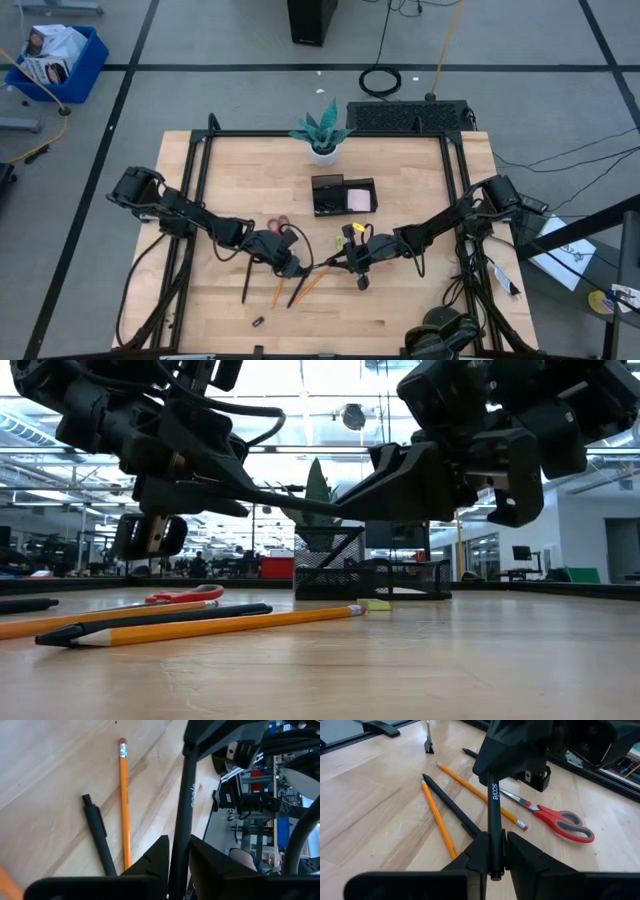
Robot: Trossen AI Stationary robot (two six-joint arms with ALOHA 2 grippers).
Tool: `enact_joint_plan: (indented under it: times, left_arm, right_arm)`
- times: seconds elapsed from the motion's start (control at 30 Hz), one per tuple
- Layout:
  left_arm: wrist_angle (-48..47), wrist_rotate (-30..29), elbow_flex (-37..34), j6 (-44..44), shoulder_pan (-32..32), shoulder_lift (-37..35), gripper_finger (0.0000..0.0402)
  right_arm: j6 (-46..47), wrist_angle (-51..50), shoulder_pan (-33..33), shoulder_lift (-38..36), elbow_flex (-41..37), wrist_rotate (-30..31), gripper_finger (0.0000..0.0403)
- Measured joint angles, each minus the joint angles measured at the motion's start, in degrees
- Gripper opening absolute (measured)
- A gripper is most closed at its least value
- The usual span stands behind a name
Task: Pick and place office supplies into organizer
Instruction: Put the black pen into the black desk organizer
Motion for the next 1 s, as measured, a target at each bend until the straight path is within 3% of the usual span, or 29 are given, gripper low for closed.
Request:
enact_joint_plan:
  times: [0.23,0.5,0.7,0.83,1.0]
  left_arm:
    - [0.4,0.4,0.0,7.7,-0.2,-0.1,0.0034]
    - [-0.1,-2.4,0.0,13.2,-1.7,0.0,0.0041]
    - [-0.1,-11.3,0.0,19.2,-4.2,0.0,0.0028]
    - [0.3,-21.9,0.0,23.2,-6.6,0.0,0.003]
    - [4.1,-28.1,0.0,28.7,-8.8,0.0,0.0038]
  right_arm:
    - [-0.8,0.9,0.6,0.0,-0.1,-1.8,0.0062]
    - [-1.8,6.9,2.1,0.0,-0.1,-4.4,0.0124]
    - [-4.4,13.6,4.5,0.0,-0.1,-4.0,0.0168]
    - [-8.9,15.8,6.0,-0.1,-0.2,3.0,0.0192]
    - [-10.5,18.1,7.1,-3.8,-2.8,14.5,0.0215]
